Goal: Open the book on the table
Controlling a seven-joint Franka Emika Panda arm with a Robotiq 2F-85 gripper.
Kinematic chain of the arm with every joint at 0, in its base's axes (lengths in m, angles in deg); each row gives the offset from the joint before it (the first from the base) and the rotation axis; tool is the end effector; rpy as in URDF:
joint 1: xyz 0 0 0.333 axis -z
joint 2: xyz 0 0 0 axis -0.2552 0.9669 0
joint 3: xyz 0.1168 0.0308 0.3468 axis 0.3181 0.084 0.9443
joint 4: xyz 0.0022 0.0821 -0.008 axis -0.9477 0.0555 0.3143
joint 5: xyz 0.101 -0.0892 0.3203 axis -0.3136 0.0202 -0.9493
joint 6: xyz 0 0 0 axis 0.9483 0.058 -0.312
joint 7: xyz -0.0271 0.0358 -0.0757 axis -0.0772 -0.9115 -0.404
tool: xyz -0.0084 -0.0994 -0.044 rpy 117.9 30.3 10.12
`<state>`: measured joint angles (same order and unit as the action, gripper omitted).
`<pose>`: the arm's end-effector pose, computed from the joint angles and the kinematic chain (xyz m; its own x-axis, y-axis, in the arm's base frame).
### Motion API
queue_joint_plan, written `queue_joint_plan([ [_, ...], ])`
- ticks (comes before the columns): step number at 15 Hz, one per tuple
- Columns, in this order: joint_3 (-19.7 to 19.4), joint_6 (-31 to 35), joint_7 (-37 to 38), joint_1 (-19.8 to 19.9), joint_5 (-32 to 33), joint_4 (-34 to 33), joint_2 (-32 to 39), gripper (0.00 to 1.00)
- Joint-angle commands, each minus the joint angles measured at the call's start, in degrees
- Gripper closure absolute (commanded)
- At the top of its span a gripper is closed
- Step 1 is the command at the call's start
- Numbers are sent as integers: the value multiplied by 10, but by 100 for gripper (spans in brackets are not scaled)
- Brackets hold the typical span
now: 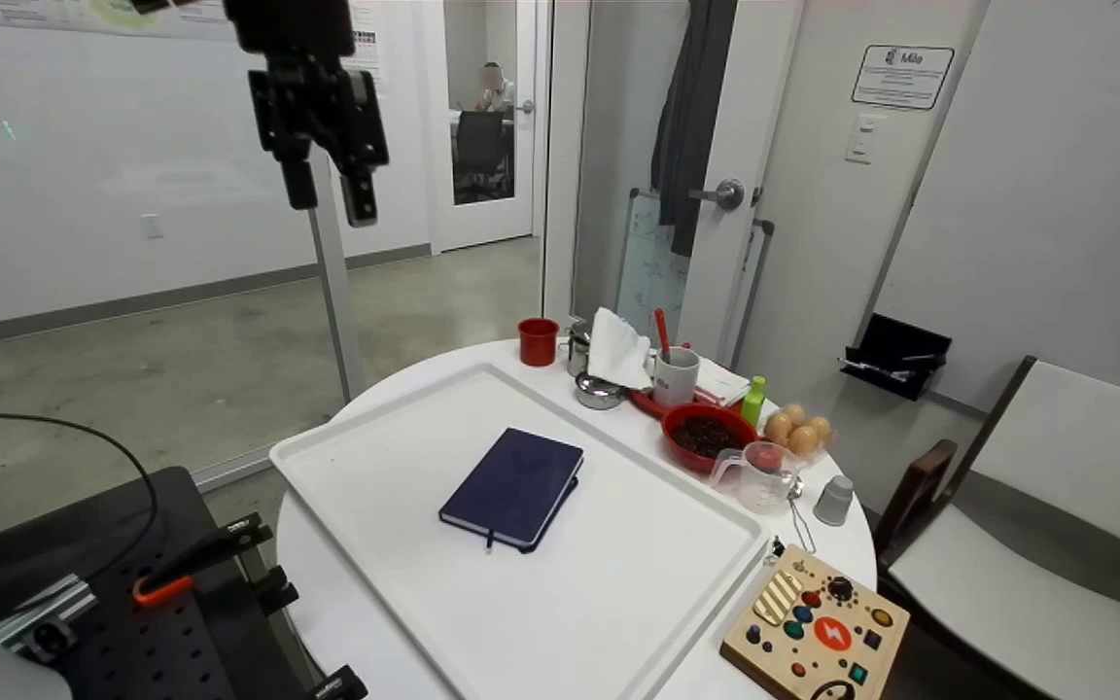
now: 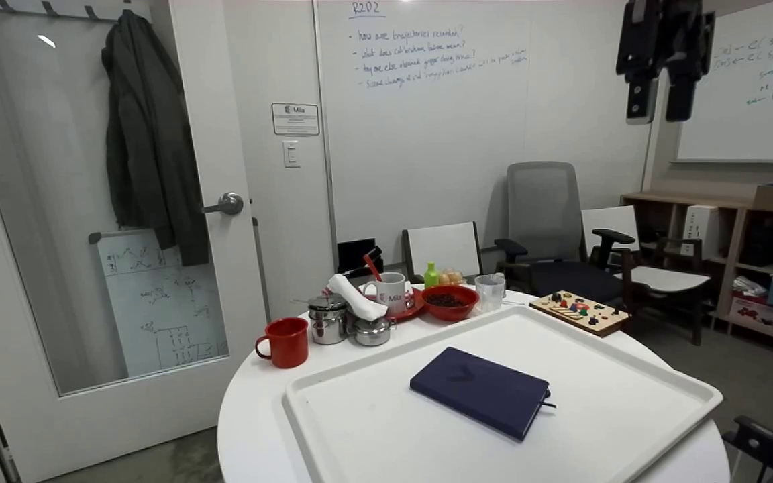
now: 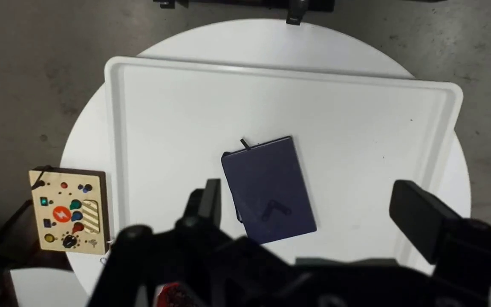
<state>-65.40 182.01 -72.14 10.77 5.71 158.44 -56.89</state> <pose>0.2644 0.0600 0.4971 0.9958 0.0912 0.0040 0.0908 -0.9937 0.0662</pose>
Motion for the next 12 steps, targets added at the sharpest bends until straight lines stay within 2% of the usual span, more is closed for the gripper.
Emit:
queue_joint_plan([
  [1,-65,10,-70,5,-24,-66,145,0],
  [3,-86,-19,-77,10,-42,-109,211,0],
  [4,-69,7,-62,11,-19,-47,130,0],
  [6,-74,10,-66,15,-20,-60,161,0],
  [11,-64,11,-53,16,-13,-47,142,0],
  [12,-64,14,-45,19,-13,-52,158,0],
])
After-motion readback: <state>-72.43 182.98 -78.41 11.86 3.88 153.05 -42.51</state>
